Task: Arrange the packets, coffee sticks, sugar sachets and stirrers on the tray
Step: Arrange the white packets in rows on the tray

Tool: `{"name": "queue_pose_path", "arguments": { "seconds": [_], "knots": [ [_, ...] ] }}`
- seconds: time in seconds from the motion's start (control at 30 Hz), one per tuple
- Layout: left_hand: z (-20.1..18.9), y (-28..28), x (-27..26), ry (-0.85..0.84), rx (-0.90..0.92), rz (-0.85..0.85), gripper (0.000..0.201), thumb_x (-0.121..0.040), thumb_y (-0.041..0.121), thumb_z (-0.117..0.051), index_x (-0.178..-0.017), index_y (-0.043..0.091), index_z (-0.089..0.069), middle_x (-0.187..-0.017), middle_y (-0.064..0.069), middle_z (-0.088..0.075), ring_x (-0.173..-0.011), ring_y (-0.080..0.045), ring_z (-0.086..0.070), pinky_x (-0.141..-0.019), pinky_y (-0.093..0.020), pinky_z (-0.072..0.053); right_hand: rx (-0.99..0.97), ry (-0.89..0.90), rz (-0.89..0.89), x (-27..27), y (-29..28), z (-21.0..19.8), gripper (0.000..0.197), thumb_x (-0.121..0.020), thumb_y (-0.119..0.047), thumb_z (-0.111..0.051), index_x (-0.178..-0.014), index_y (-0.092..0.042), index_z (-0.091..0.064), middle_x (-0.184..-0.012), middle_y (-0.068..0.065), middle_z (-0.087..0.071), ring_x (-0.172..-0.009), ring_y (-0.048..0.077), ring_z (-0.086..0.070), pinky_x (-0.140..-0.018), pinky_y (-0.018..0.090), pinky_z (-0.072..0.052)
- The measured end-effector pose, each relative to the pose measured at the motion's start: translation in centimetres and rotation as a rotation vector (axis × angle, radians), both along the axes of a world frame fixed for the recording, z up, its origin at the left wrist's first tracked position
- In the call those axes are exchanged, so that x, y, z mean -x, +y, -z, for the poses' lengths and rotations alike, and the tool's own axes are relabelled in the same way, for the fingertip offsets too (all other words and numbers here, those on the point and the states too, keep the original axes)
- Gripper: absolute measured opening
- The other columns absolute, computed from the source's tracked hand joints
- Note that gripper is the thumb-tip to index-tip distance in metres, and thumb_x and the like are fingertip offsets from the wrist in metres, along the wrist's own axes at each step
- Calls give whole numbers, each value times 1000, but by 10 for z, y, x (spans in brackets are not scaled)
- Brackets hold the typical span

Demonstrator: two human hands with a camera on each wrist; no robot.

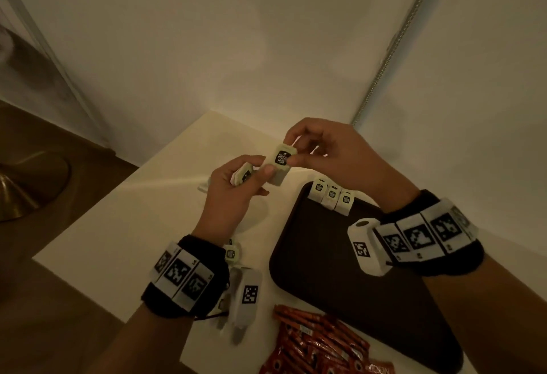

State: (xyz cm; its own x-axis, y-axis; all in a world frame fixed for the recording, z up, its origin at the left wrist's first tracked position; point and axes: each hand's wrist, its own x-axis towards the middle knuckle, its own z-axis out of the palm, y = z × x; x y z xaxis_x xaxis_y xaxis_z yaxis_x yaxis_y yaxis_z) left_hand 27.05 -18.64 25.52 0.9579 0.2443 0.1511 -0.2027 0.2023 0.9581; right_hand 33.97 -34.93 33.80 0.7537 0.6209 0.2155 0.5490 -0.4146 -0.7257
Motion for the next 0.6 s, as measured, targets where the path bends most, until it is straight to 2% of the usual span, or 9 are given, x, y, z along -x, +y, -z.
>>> {"name": "queue_pose_path", "arguments": {
  "seconds": [0.07, 0.13, 0.23, 0.3, 0.37, 0.43, 0.5, 0.6],
  "knots": [
    [0, -1, -3, -8, -37, 37, 18, -83, 17, -70, -91, 2, -67, -79, -8, -65, -68, -14, -59, -56, -22, -49, 32, -9, 15, 2, -2, -3, 11, -80, -18, -72, -84, -25, -64, -77, -9, -65, -74, 3, -61, -65, 18, -46],
    [0, -4, -4, -25, -54, 65, 19, -80, 18, -69, -95, 6, -68, -79, -5, -66, -66, -13, -58, -55, -22, -47, 38, -5, 22, 3, -5, -5, 12, -81, -19, -71, -81, -27, -63, -76, -12, -63, -75, 1, -60, -65, 15, -47],
    [0, -8, -4, -63, -46, 53, 15, -80, 19, -68, -93, 10, -67, -78, 2, -65, -64, -12, -56, -54, -22, -46, 42, 6, 30, 4, -9, -7, 11, -82, -17, -71, -85, -25, -65, -77, -11, -63, -76, 10, -61, -65, 18, -48],
    [-2, -9, -4, -69, -66, 56, 9, -83, 19, -67, -86, 11, -67, -71, 7, -63, -61, -10, -54, -53, -21, -44, 87, -2, 24, 7, -11, -9, 7, -83, -18, -70, -85, -23, -65, -77, -12, -63, -75, 8, -60, -61, 16, -46],
    [-3, -11, -4, -76, -74, 92, 18, -78, 28, -70, -87, 12, -68, -70, 7, -63, -60, -10, -52, -52, -22, -43, 108, 9, 18, 10, -12, -11, 7, -84, -20, -69, -83, -22, -62, -77, -11, -61, -73, 4, -58, -60, 13, -45],
    [-5, -14, -4, -95, -46, 125, 19, -73, 33, -70, -88, 20, -71, -74, 3, -63, -59, -12, -49, -49, -23, -41, 140, 7, 10, 12, -10, -14, 6, -84, -21, -69, -84, -19, -63, -76, -11, -61, -71, 0, -57, -60, 11, -44],
    [-6, -19, -3, -99, -16, 139, 9, -76, 34, -68, -80, 27, -72, -71, 1, -60, -58, -13, -45, -48, -24, -38, 178, -33, 7, 14, -7, -18, 7, -83, -23, -70, -84, -17, -66, -71, -14, -60, -67, -4, -55, -59, 8, -41],
    [-6, -26, 0, 14, 173, 170, 16, -84, 25, -67, -68, 26, -67, -68, 1, -57, -63, -12, -47, -50, -21, -37, 166, -63, 64, 16, -2, -24, 28, -85, -39, -64, -77, -12, -67, -65, -5, -60, -60, 5, -52, -58, 16, -40]
  ]
}}
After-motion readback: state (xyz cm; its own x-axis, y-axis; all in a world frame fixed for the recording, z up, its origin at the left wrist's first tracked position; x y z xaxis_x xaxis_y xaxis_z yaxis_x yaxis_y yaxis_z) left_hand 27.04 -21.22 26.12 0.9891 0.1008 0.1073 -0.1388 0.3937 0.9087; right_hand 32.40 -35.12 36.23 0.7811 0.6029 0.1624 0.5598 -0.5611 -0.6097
